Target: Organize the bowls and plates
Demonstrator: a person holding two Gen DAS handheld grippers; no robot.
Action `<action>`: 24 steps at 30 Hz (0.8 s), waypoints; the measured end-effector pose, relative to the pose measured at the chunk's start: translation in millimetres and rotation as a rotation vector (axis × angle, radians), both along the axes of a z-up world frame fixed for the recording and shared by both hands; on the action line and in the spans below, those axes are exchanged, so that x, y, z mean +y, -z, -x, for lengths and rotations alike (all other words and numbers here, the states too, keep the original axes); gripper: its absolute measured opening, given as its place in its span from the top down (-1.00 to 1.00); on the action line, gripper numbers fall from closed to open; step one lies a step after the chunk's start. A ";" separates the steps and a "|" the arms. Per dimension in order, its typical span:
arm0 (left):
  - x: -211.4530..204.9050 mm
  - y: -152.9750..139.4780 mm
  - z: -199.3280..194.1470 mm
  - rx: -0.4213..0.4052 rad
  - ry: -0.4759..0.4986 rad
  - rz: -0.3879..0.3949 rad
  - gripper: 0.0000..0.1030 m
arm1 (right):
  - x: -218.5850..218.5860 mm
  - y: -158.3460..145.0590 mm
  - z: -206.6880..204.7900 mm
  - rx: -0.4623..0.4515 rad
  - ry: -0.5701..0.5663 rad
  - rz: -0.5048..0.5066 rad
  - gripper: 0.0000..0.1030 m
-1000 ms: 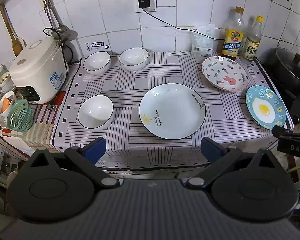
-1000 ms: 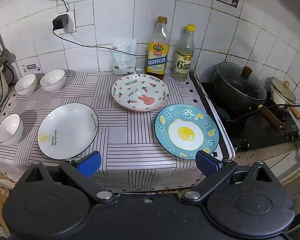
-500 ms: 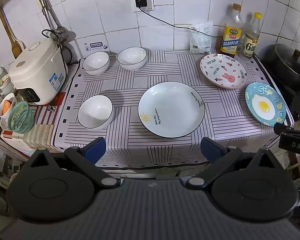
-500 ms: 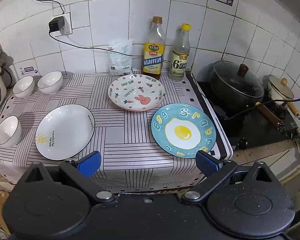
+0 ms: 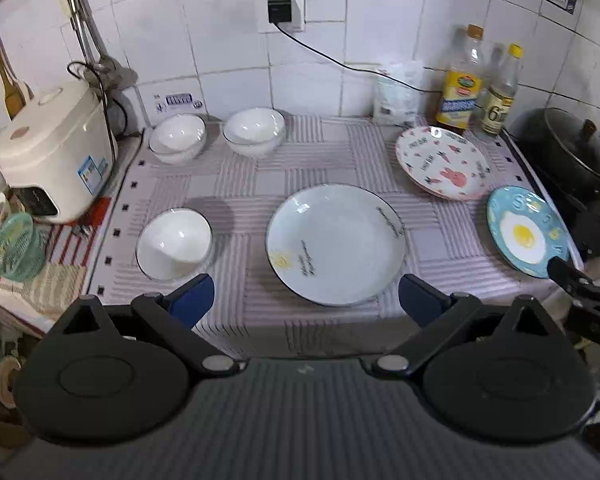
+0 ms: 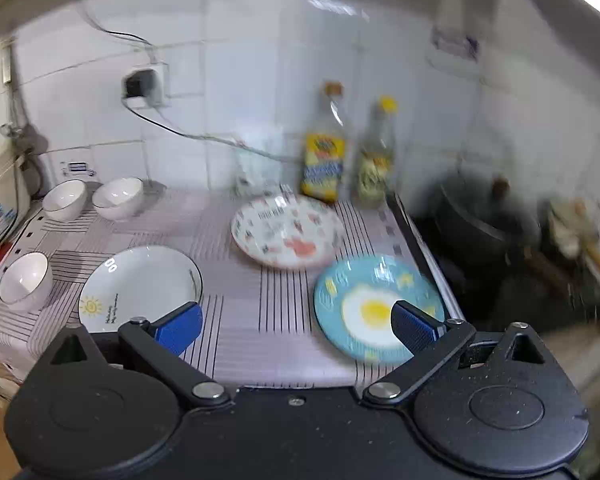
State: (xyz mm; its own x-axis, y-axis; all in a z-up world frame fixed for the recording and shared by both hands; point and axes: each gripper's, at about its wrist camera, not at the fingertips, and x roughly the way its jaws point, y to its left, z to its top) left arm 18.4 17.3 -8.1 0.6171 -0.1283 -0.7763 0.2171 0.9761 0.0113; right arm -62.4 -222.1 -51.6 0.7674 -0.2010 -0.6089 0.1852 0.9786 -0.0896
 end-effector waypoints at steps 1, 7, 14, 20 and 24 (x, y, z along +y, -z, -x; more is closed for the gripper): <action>2.8 4.6 -3.9 -0.014 0.005 0.015 -0.94 | 0.4 3.7 -2.5 -0.022 -0.033 -0.004 -0.98; 16.6 43.1 -35.1 0.000 -0.032 0.088 -1.00 | -4.6 40.6 -29.9 -0.073 -0.134 -0.125 -0.97; 10.0 118.5 -85.4 0.096 -0.025 0.048 -0.99 | 1.7 101.5 -82.4 0.030 -0.200 -0.330 -0.89; 6.2 171.3 -117.7 0.187 -0.056 0.044 -0.92 | 17.2 146.1 -118.2 0.039 -0.203 -0.429 -0.64; 10.9 189.8 -126.2 0.234 -0.058 0.072 -0.76 | 21.8 164.6 -139.8 0.065 -0.201 -0.478 -0.42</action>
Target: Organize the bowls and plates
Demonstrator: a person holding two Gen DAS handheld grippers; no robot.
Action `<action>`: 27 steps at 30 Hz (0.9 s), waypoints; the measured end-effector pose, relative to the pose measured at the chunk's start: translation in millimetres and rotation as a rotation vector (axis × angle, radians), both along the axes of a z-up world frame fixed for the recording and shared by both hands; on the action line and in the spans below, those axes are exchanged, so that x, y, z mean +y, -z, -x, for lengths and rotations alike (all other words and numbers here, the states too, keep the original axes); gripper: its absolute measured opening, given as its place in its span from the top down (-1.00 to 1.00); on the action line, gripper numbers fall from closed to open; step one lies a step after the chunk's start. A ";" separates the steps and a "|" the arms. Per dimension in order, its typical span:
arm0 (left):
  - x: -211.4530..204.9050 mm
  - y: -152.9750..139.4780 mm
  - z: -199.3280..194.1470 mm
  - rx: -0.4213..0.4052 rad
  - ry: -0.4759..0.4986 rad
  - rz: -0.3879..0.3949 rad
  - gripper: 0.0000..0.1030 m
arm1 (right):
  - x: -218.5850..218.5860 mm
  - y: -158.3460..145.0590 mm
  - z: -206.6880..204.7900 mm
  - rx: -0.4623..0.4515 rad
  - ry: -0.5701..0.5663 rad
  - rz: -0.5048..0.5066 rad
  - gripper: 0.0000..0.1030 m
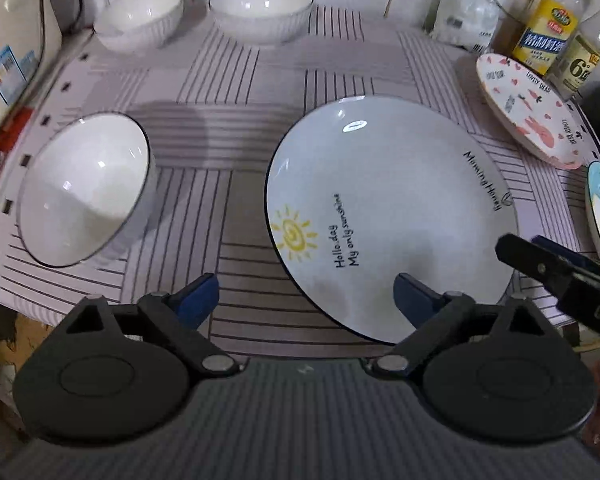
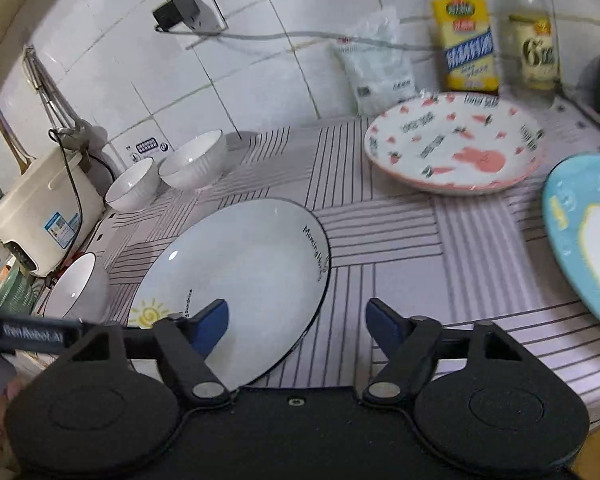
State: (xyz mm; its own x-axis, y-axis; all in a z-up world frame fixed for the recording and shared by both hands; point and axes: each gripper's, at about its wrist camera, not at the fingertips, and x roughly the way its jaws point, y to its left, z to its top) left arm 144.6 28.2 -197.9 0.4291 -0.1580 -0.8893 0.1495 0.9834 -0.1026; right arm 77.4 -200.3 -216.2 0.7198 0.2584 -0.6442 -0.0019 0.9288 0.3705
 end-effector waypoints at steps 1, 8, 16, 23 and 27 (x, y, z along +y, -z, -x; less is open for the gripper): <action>0.6 4.3 -1.8 0.009 0.002 -0.007 -0.63 | -0.4 3.7 -3.5 0.008 -0.003 -0.018 -0.32; 0.9 18.9 -10.9 0.052 0.045 0.053 0.19 | -10.4 25.2 -15.4 0.042 0.010 -0.129 0.46; 6.5 25.1 -11.5 0.028 0.001 0.146 0.34 | -13.8 32.7 -19.1 0.044 -0.011 -0.102 0.67; 2.4 22.2 -9.7 -0.011 -0.018 0.123 0.35 | -21.0 40.3 -22.8 0.026 -0.059 -0.182 0.60; 4.2 21.5 -18.7 -0.002 -0.010 0.142 0.35 | -19.3 35.7 -20.0 0.010 -0.073 -0.158 0.58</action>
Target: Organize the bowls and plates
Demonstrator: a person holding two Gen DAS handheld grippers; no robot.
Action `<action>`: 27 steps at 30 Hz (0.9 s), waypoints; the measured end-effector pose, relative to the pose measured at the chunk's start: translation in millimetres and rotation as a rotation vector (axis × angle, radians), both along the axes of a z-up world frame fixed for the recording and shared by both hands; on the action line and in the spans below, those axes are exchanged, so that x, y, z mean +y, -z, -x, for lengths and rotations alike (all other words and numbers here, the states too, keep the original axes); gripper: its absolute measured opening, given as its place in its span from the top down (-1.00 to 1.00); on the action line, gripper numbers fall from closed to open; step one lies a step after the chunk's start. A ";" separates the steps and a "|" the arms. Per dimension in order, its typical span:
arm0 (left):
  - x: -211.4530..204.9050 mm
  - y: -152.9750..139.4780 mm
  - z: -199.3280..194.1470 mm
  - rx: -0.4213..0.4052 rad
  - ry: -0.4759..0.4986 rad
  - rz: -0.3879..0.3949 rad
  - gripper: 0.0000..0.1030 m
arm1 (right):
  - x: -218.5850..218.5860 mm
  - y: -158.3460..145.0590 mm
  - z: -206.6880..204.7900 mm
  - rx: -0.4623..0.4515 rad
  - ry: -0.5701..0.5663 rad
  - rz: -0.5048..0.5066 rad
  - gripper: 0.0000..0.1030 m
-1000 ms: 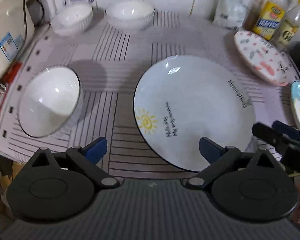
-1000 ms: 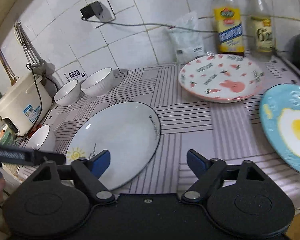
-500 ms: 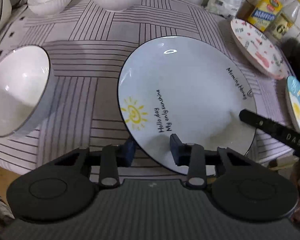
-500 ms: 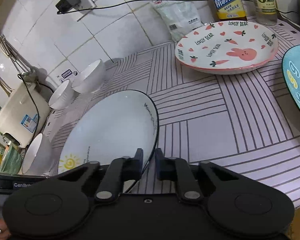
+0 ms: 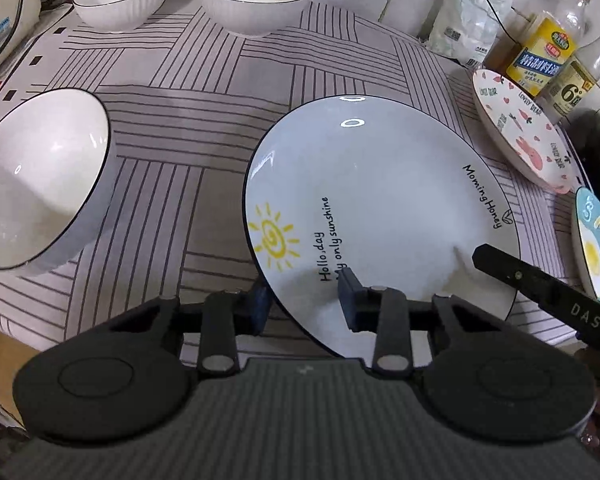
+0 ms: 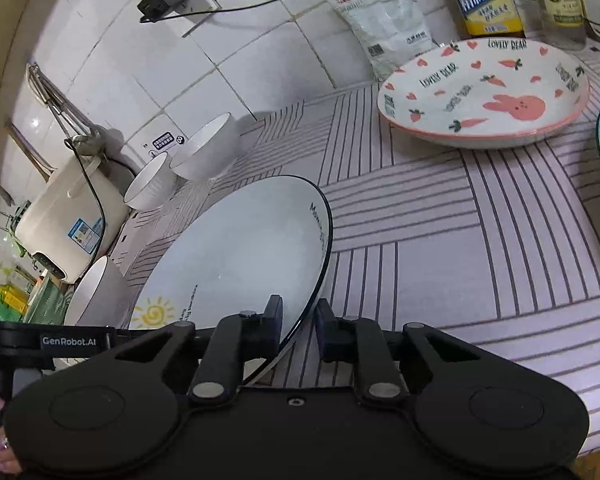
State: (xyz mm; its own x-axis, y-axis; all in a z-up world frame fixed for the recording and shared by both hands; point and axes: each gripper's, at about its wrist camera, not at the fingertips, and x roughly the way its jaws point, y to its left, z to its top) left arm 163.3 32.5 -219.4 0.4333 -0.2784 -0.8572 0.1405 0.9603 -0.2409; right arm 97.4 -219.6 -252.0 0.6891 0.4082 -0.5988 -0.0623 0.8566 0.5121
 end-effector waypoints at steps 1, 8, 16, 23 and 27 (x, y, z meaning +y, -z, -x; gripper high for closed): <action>-1.1 -0.8 -2.0 -0.006 0.005 -0.001 0.35 | 0.2 -1.4 -1.9 -0.003 0.001 -0.001 0.57; -18.0 -8.9 -25.1 -0.022 0.088 -0.030 0.34 | -6.2 -8.1 -22.1 -0.023 0.005 0.016 0.57; -26.6 -10.5 -55.1 -0.066 0.112 -0.015 0.33 | -11.4 -13.0 -51.1 -0.047 0.028 0.049 0.55; -29.0 -9.0 -80.4 -0.060 0.058 -0.037 0.29 | -0.8 -15.8 -75.4 -0.063 0.017 0.089 0.53; -32.2 -2.2 -87.8 -0.036 0.032 -0.048 0.29 | 6.0 -12.3 -89.2 -0.038 0.011 0.127 0.50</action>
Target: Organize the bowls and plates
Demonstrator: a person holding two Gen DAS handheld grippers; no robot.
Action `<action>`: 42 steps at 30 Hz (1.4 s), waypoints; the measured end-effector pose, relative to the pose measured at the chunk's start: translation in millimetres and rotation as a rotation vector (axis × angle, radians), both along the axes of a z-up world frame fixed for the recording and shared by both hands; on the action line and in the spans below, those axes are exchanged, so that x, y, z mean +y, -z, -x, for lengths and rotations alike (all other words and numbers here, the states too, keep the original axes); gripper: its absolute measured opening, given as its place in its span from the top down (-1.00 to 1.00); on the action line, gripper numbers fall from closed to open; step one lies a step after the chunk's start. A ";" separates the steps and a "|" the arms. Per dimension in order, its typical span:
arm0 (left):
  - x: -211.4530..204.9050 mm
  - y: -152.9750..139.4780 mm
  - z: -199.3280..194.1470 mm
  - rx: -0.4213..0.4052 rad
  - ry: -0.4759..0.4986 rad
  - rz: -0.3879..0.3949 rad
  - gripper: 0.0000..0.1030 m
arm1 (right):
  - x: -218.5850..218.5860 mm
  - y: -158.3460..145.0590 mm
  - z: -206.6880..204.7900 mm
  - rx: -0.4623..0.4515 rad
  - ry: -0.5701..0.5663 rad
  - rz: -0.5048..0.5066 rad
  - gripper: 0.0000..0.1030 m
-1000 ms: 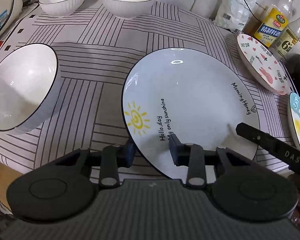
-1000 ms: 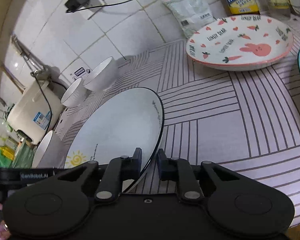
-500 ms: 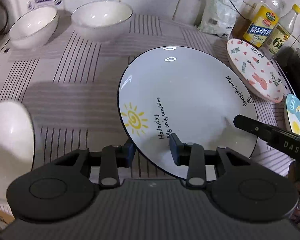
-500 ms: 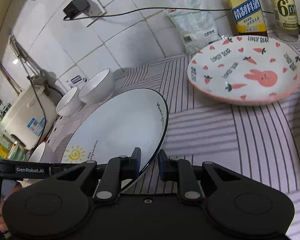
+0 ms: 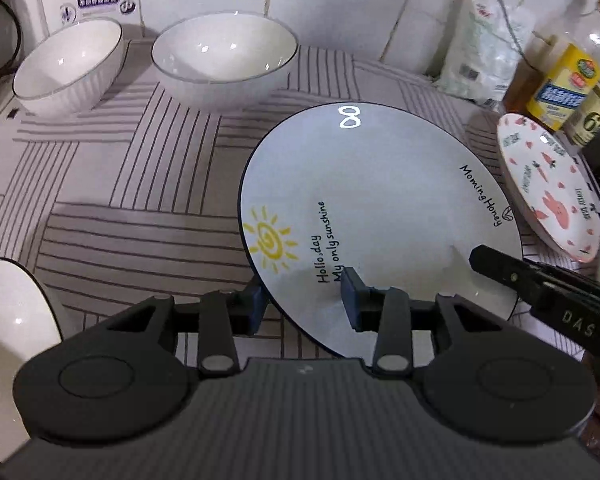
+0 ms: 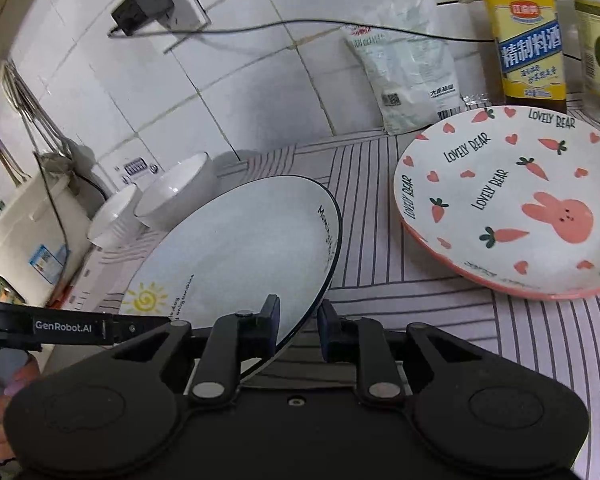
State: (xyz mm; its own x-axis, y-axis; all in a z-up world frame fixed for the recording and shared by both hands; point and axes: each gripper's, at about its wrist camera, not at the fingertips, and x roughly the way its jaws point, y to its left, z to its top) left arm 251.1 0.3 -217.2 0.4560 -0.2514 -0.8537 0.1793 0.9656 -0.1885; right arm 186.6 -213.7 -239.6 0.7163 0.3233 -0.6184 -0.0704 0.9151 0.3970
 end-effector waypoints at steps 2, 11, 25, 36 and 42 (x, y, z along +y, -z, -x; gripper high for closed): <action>-1.9 2.9 -0.6 0.011 -0.014 -0.005 0.28 | 5.4 2.1 -5.9 0.018 -0.006 0.041 0.49; -11.5 0.4 0.7 0.055 -0.018 -0.046 0.14 | 14.9 -0.3 -4.9 0.049 -0.024 0.121 0.42; -26.9 -45.0 50.3 0.000 0.026 -0.075 -0.28 | -18.4 -54.1 71.9 -0.044 0.051 0.234 -0.35; -68.2 -74.4 71.8 -0.039 0.146 -0.074 -0.40 | -47.4 -102.7 117.7 -0.144 0.082 0.363 -0.36; -94.5 -77.9 77.1 -0.077 0.205 -0.070 -0.47 | -60.7 -103.8 122.4 -0.216 0.132 0.382 -0.39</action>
State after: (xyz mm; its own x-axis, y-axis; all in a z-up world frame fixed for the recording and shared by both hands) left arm 174.0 -94.2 -139.3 0.4662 -0.2864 -0.8370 0.3842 0.9178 -0.1001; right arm 64.2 -274.3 -135.8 0.8615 -0.0022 -0.5078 0.0132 0.9998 0.0181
